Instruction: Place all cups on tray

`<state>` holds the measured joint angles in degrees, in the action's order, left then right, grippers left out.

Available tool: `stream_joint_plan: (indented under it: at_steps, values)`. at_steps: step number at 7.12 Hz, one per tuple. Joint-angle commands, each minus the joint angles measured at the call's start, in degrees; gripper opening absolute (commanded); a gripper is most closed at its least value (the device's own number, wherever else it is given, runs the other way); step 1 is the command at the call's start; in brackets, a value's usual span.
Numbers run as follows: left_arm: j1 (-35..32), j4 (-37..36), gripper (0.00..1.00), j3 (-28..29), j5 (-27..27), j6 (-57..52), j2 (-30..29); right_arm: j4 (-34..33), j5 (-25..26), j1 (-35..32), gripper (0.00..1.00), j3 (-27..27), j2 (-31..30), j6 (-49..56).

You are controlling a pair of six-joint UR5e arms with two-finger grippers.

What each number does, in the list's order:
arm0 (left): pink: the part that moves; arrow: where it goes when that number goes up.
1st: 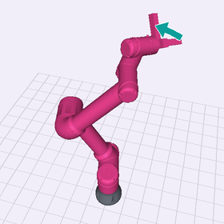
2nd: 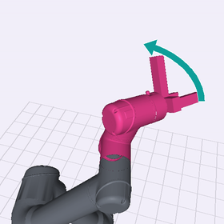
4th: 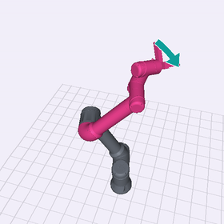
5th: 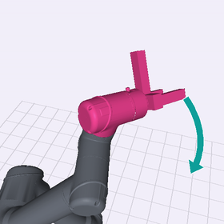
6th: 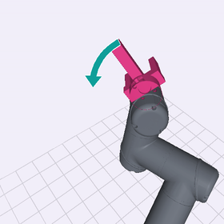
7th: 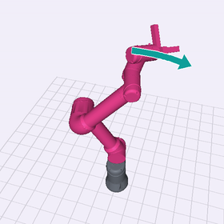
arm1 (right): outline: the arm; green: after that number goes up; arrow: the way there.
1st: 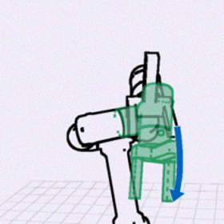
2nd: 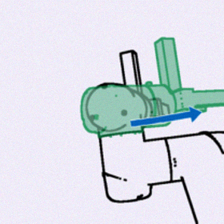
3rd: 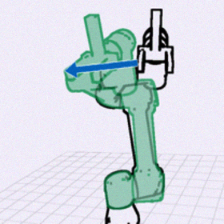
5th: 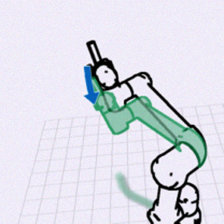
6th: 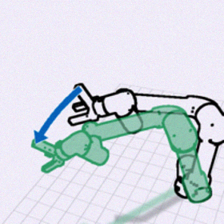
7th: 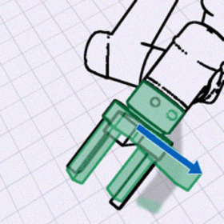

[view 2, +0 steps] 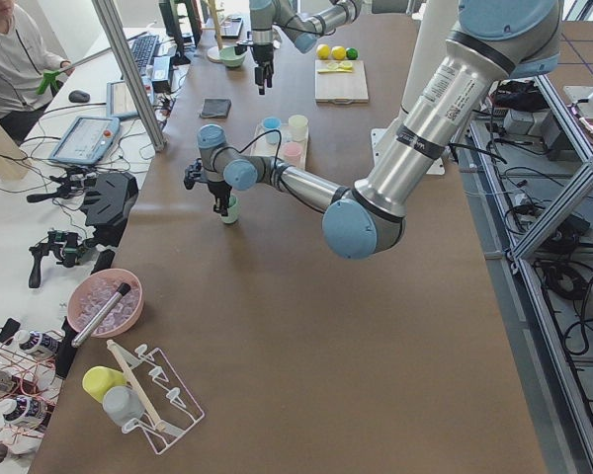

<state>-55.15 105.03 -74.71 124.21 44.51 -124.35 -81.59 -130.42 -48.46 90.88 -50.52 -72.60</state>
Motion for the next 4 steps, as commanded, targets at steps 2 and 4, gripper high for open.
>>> stream_joint_plan:
  at_steps: [2, 4]
  values:
    - [3.4, -0.4, 0.00, -0.8, 3.1, 14.3, -7.4, -0.2, -0.5, -2.2, 1.00, 0.8, -3.0, 3.6]
    - [7.3, -1.8, 0.00, -1.5, 2.7, 23.7, -11.5, -0.2, -0.2, -3.0, 1.00, 0.9, -4.8, 4.7]
